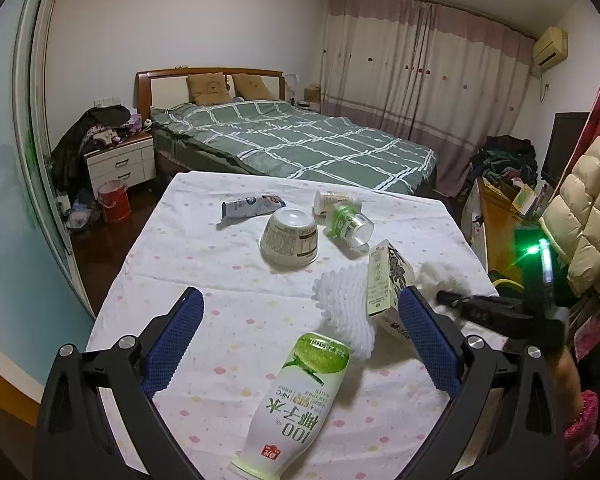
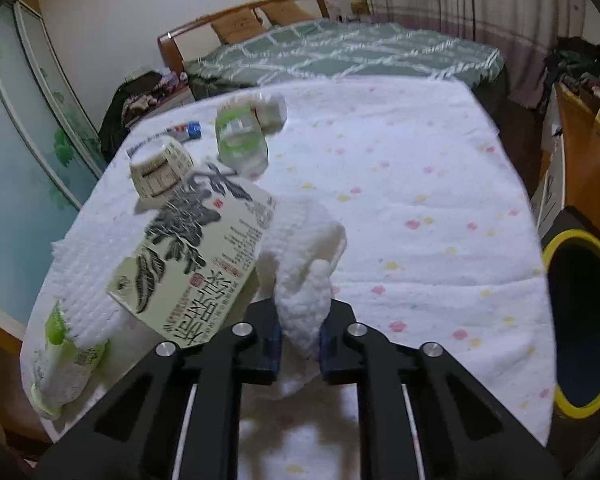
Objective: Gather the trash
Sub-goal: 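Carry the tissue over the yellow bin and open the right tool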
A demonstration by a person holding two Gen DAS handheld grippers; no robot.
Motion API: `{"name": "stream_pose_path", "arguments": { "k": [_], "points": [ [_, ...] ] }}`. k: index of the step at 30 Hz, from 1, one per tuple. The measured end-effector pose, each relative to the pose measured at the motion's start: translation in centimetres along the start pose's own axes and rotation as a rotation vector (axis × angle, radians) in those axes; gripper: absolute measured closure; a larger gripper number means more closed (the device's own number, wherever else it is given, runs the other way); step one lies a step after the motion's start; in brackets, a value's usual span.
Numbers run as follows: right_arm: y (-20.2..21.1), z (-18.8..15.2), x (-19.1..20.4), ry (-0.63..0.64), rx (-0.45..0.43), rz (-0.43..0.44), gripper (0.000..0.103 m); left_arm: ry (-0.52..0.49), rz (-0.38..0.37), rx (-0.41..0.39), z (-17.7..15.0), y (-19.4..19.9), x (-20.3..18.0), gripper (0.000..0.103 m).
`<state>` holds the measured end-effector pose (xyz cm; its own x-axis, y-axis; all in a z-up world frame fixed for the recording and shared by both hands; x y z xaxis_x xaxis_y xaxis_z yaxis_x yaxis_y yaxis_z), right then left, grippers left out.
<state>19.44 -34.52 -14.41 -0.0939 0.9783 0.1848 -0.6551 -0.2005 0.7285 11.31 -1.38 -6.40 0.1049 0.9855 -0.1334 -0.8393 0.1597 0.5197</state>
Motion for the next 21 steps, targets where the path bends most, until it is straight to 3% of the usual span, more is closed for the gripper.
{"name": "stream_pose_path", "arguments": {
  "k": [7,13,16,21],
  "points": [
    [5.8,0.8,-1.5,-0.02,-0.131,-0.008,0.09,0.017,0.009,-0.004,-0.2,0.2,0.1,0.007],
    [10.6,0.9,-6.0,-0.089,-0.233,-0.067,0.09,-0.001,0.013,-0.004,-0.3,0.5,-0.5,0.007],
    [12.6,1.0,-10.1,-0.146,-0.269,-0.156,0.09,-0.002,0.014,-0.005,-0.4,0.4,-0.7,0.007],
    [12.9,1.0,-16.5,-0.217,-0.258,-0.299,0.09,0.001,0.015,0.005,-0.6,0.1,-1.0,0.007]
  ]
}}
Point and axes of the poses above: each gripper's, at about its wrist camera, not at the fingertips, and y roughly against the way its jaws point, x to its left, z to its top, the point moved 2 cm from there along -y, roughly the way its jaws point, and after that the axes turned 3 degrees about -x, right-handed, at the moved point
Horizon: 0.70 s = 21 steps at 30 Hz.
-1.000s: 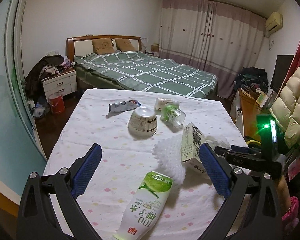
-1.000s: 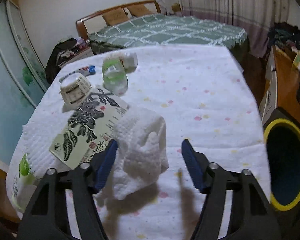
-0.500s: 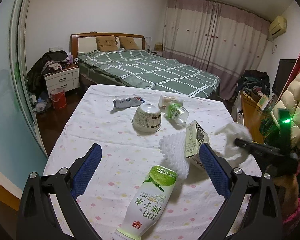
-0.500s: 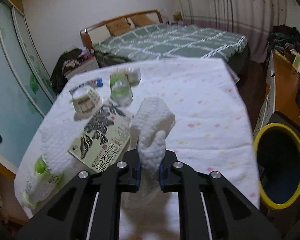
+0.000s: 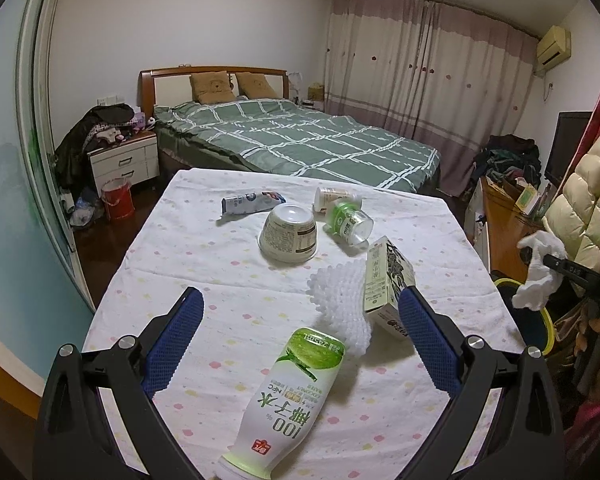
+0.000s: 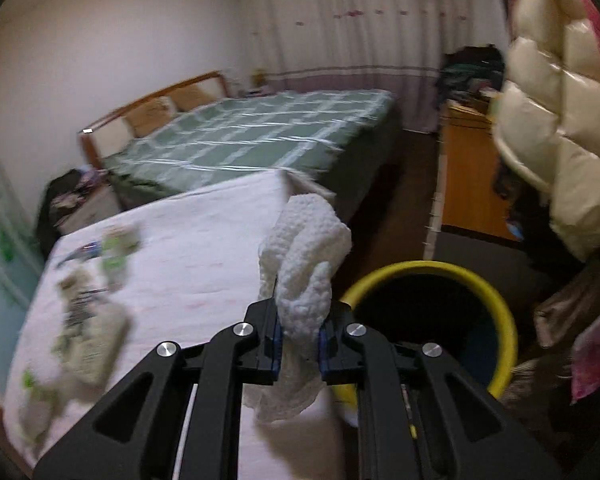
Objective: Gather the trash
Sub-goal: 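Carry the tissue over the yellow bin and open the right tool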
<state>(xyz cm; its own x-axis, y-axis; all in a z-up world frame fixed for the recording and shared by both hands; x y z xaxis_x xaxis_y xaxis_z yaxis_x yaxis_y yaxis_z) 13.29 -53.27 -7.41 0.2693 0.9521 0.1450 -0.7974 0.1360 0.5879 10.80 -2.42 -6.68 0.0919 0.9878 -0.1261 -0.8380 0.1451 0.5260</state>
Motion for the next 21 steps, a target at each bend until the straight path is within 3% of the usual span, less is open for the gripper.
{"name": "stream_pose_path", "arguments": {
  "k": [10,15,17,21],
  "points": [
    [-6.4,-1.6,-6.6,-0.048,0.098,-0.201,0.088,-0.002,-0.007,0.011,-0.4,-0.5,0.2,0.007],
    [-8.1,-2.8,-7.9,-0.06,0.139,-0.265,0.049,0.012,-0.021,0.018,-0.6,-0.8,0.9,0.007],
    [-8.2,-3.1,-8.2,-0.062,0.137,-0.287,0.042,0.013,-0.029,0.025,-0.7,-1.1,1.0,0.007],
    [-7.6,-3.7,-8.8,-0.114,0.126,-0.286,0.04,-0.006,-0.054,0.044,-1.0,-1.6,0.7,0.007]
  ]
}}
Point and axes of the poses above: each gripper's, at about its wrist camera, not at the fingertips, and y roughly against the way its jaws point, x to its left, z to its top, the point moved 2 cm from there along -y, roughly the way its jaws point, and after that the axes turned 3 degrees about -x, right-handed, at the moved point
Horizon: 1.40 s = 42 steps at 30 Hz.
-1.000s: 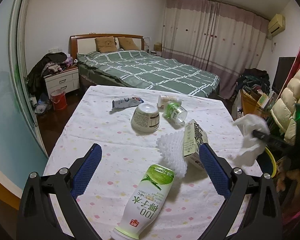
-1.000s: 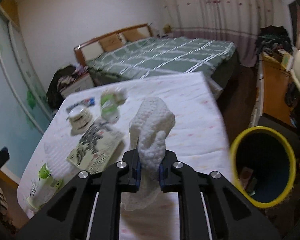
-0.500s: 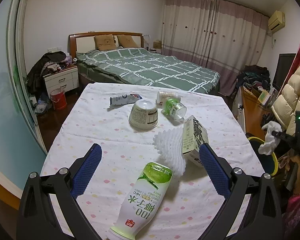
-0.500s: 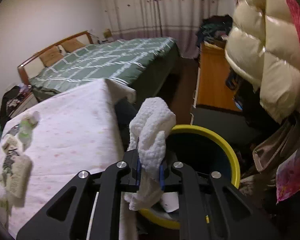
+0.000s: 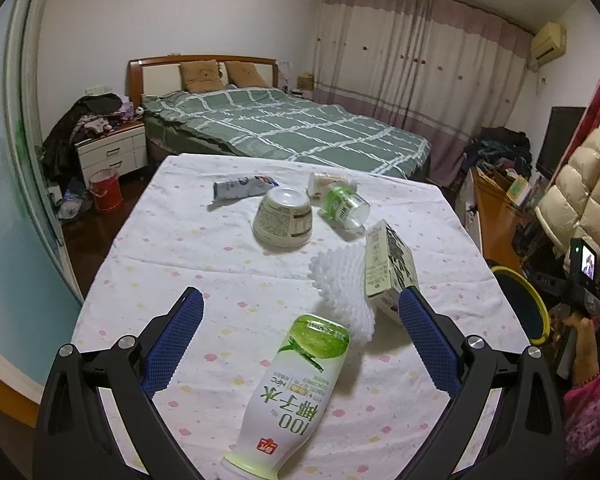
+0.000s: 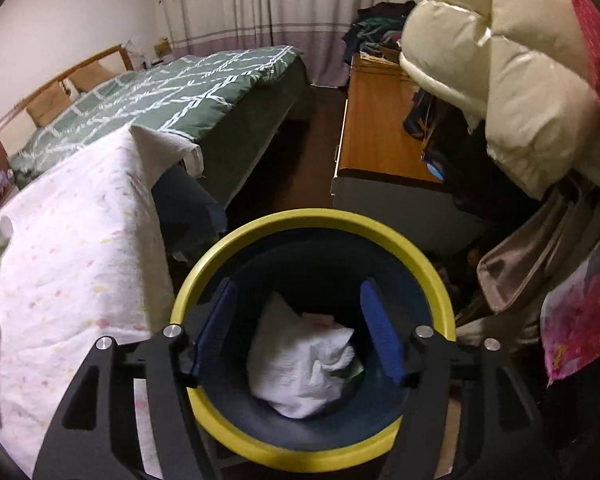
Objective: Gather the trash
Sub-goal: 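Carry the tissue over the yellow bin and open the right tool, then grasp the green coconut water bottle with the left tool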
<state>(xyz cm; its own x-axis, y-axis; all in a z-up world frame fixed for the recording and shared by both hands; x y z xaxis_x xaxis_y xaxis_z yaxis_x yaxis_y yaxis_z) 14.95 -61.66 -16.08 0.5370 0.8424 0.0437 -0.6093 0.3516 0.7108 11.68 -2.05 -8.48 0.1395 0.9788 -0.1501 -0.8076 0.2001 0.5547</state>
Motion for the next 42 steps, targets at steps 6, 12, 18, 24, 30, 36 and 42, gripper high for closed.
{"name": "stream_pose_path", "arguments": {
  "k": [6,12,18,24,30,36,42],
  "points": [
    [1.0,-1.0,-0.1,-0.036,-0.024,0.041,0.033,-0.052,-0.024,0.04,-0.2,-0.8,-0.7,0.007],
    [1.9,-0.8,0.6,-0.022,-0.034,0.07,0.033,-0.1,-0.028,0.077,-1.4,-1.4,-0.5,0.007],
    [2.7,-0.5,1.1,-0.018,-0.052,0.103,0.033,-0.126,-0.056,0.196,-4.0,-3.8,-0.5,0.007],
    [3.1,-0.4,1.6,-0.007,-0.056,0.133,0.033,-0.19,-0.083,0.303,-4.1,-6.6,-1.6,0.007],
    [3.3,-0.6,1.5,-0.015,-0.05,0.156,0.033,-0.244,-0.083,0.389,-3.9,-9.2,-1.9,0.016],
    [3.8,-0.4,1.3,-0.013,-0.057,0.166,0.033,-0.245,-0.091,0.443,-4.4,-10.7,-1.9,0.031],
    [4.3,-0.4,1.6,-0.01,-0.061,0.181,0.033,-0.247,-0.091,0.472,-4.6,-11.0,-1.6,0.045]
  ]
}}
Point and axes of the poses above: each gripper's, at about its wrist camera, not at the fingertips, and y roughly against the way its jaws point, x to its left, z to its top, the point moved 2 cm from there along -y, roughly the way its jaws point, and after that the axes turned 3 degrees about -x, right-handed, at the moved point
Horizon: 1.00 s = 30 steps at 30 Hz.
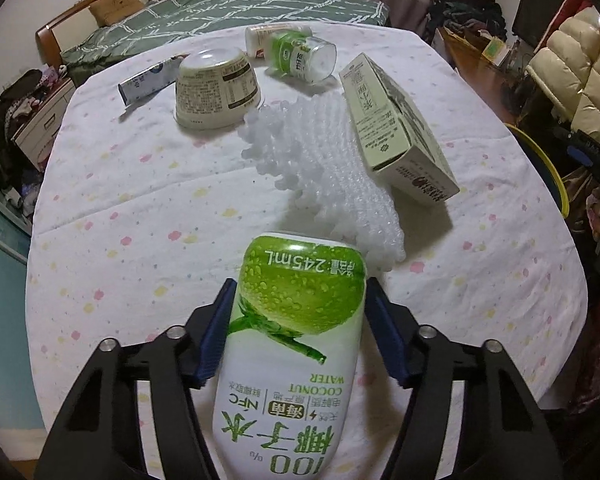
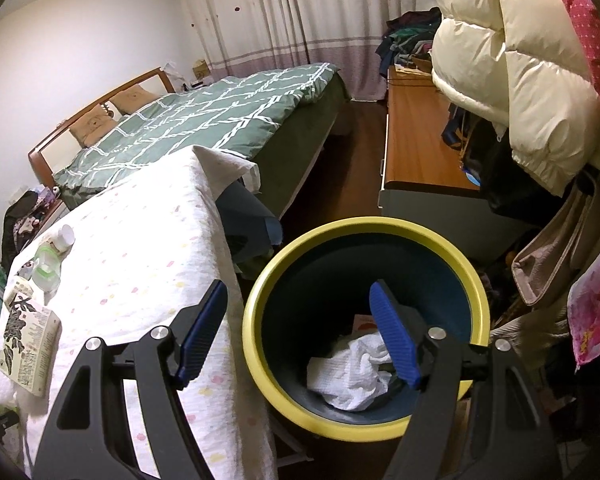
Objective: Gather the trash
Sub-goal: 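Grasp the green coconut water bottle with the left tool, then carry the coconut bottle over the yellow bin and open the left tool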
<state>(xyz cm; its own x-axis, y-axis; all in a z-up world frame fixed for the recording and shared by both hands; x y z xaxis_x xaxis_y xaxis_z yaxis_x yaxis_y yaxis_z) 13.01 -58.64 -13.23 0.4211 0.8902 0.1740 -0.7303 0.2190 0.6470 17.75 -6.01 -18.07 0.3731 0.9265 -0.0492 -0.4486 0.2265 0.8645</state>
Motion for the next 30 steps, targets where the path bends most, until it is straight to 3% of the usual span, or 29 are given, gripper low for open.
{"name": "stream_pose_path", "arguments": {
  "k": [7,20,30],
  "points": [
    [0.6,0.0,0.1,0.001,-0.01,0.018,0.033,-0.019,0.002,-0.026,-0.2,1.4,-0.3,0.048],
    [3.5,0.7,-0.9,-0.026,-0.074,0.058,0.033,-0.058,-0.025,-0.25,1.1,10.0,-4.5,0.05],
    [5.2,0.4,-2.0,-0.037,-0.1,0.087,0.033,-0.099,-0.085,-0.294,2.8,10.2,-8.6,0.052]
  ]
}}
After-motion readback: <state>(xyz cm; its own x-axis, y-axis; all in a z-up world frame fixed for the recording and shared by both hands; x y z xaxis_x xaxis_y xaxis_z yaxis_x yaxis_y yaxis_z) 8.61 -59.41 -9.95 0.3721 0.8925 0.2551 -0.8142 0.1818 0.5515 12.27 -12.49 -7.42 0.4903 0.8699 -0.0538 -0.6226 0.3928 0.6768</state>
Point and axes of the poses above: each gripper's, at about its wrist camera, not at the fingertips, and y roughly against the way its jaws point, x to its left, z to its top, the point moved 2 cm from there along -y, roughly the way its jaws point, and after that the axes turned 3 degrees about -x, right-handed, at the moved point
